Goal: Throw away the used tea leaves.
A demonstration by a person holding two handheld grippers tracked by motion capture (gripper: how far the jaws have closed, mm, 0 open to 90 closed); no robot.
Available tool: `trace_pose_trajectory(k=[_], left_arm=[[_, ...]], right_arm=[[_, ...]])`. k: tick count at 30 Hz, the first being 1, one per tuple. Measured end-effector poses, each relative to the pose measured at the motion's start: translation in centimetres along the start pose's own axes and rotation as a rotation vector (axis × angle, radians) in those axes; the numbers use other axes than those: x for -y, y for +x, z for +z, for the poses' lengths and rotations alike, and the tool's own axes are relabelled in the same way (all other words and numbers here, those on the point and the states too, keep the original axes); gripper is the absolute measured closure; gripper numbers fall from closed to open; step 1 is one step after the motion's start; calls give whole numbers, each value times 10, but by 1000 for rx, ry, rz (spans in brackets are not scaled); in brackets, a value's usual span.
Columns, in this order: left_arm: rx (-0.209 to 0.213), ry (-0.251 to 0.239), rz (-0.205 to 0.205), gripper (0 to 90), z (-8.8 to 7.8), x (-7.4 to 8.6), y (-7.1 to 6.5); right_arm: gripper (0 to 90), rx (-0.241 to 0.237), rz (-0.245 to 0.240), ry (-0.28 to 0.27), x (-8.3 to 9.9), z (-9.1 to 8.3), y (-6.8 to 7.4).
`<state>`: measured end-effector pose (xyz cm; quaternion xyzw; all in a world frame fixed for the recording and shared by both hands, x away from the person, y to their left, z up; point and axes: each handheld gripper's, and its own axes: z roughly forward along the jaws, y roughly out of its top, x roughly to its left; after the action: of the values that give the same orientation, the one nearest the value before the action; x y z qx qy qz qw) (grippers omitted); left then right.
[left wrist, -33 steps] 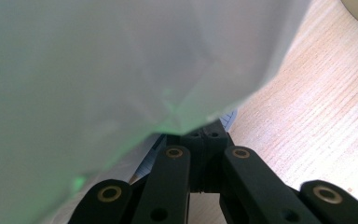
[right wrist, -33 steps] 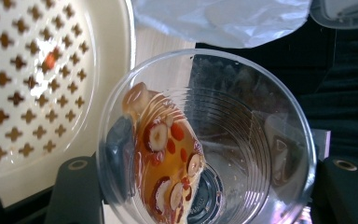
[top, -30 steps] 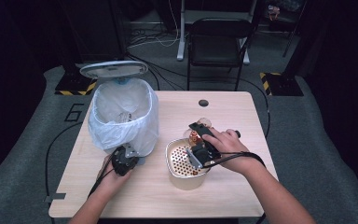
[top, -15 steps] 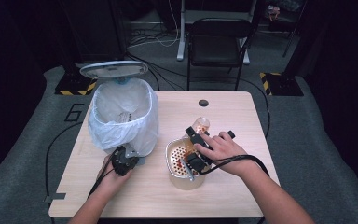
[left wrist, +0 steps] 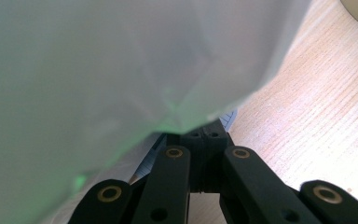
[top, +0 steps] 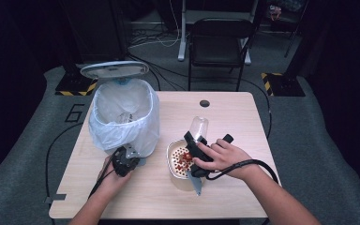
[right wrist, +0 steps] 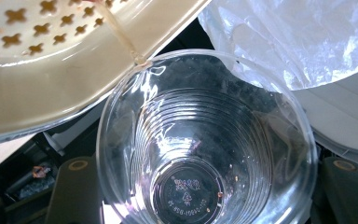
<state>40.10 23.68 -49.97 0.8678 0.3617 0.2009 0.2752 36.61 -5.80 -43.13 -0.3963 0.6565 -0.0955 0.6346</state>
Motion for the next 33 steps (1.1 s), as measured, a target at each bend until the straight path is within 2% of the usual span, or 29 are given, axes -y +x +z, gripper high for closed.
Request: trace_pose_trajectory(k=[2,3,5,6,7,16,17,25,33], left_arm=[[0,4,12,900,0,0,1],[2,3,4,900,0,0,0],[-3,-1,7,900,0,0,0],[-3,-1,6,900,0,0,0],[-4,0,7,900,0,0,0],[-4,-2,0,900,0,0,0],[-2,0,6,900,0,0,0],[-3,0,6,900,0,0,0],[-4,2,5,900,0,0,0]], right_arm=[[351,11,-5,2,0,-1,-1],[350,21,-3,7,1,-1,-1],[350,17,11,8,2,-1,-3],[351,31,20,12,2,-2,-3],[351,18,25,10,2,-2,-4],[350,26,24,14,3,-2,-4],[351,12,24,11,3,-2,-5],[350,25,37,11,2,-2,-5],[349,16,45,7,3,-2,-7]])
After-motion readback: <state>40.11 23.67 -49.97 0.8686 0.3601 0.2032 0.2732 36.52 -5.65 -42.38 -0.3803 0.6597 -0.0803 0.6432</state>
